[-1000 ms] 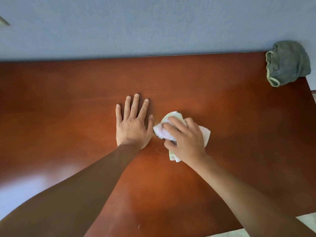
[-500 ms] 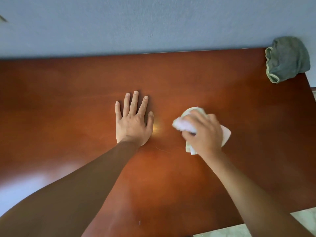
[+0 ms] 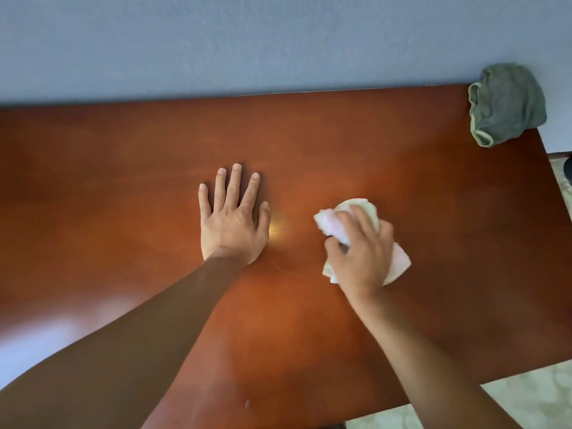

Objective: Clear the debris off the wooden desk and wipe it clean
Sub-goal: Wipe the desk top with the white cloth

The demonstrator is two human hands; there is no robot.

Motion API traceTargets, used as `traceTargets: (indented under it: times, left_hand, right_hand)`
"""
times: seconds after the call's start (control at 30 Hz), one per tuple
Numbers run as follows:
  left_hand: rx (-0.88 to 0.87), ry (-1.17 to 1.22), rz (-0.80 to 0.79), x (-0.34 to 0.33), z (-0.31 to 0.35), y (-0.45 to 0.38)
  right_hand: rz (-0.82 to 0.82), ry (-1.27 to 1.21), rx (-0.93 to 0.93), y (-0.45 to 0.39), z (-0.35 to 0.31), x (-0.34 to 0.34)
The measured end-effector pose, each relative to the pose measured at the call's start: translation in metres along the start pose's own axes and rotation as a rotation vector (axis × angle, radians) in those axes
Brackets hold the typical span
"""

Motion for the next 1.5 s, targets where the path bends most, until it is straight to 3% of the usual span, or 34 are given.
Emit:
traceTargets:
  times: [0.13, 0.17, 0.2, 0.3, 0.33, 0.43, 0.63, 0.87, 1.07, 1.13, 1.27, 1.3, 1.43, 1.5]
  left_hand:
    - [0.001, -0.003, 0.007, 0.001, 0.0, -0.001]
    - [-0.001, 0.002, 0.01, 0.001, 0.0, 0.0]
    - [-0.008, 0.009, 0.012, 0.002, 0.001, 0.0]
    - [-0.025, 0.036, 0.025, 0.003, 0.002, 0.001]
    - [-0.028, 0.04, 0.029, 0.003, 0.002, 0.0]
    - [-0.045, 0.072, 0.087, 0.005, 0.002, 0.002]
    - [-0.144, 0.094, 0.262, 0.01, 0.01, 0.025]
    - [-0.008, 0.057, 0.092, -0.015, 0.012, 0.18]
    - [-0.005, -0.006, 0.043, -0.026, 0.011, 0.193]
    - [-0.003, 0.016, 0.059, -0.026, 0.01, 0.195]
    - [0.002, 0.049, 0.094, -0.022, 0.009, 0.195]
    - [0.005, 0.052, 0.101, -0.021, 0.009, 0.196]
    - [0.016, 0.059, 0.099, -0.021, 0.009, 0.195]
    - [0.018, 0.074, 0.1, -0.021, 0.008, 0.197]
  right_hand:
    - [-0.361, -0.132, 0.558, 0.052, -0.061, -0.022]
    - [-0.4, -0.118, 0.616, 0.051, -0.059, -0.02]
    - [-0.378, -0.079, 0.565, 0.042, -0.048, -0.017]
    - [-0.077, 0.08, 0.106, 0.027, -0.006, 0.004]
    - [-0.028, 0.1, 0.078, 0.033, -0.006, 0.005]
    - [-0.038, 0.077, 0.142, 0.042, -0.01, 0.0]
    - [-0.021, 0.091, 0.096, 0.042, -0.009, 0.005]
    - [-0.058, 0.126, 0.04, 0.043, -0.003, 0.003]
    - [-0.104, 0.082, 0.12, 0.042, -0.007, 0.001]
    - [-0.214, 0.003, 0.207, 0.064, -0.017, 0.0]
    - [-0.474, -0.095, 0.628, 0.122, -0.034, 0.011]
    - [-0.464, -0.109, 0.611, 0.114, -0.028, 0.016]
    - [-0.134, -0.107, 0.144, 0.08, -0.013, 0.02]
    - [-0.264, -0.126, 0.304, 0.108, -0.039, 0.003]
Point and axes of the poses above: each hand's wrist, its own y-axis away from the middle knuckle, its own x-axis out of the back of the hand, z = x × y, the point moved 7 cm from there along -y, towards the middle knuckle, and after that the axes turned 14 degrees about -y, right-handed, at the moved point
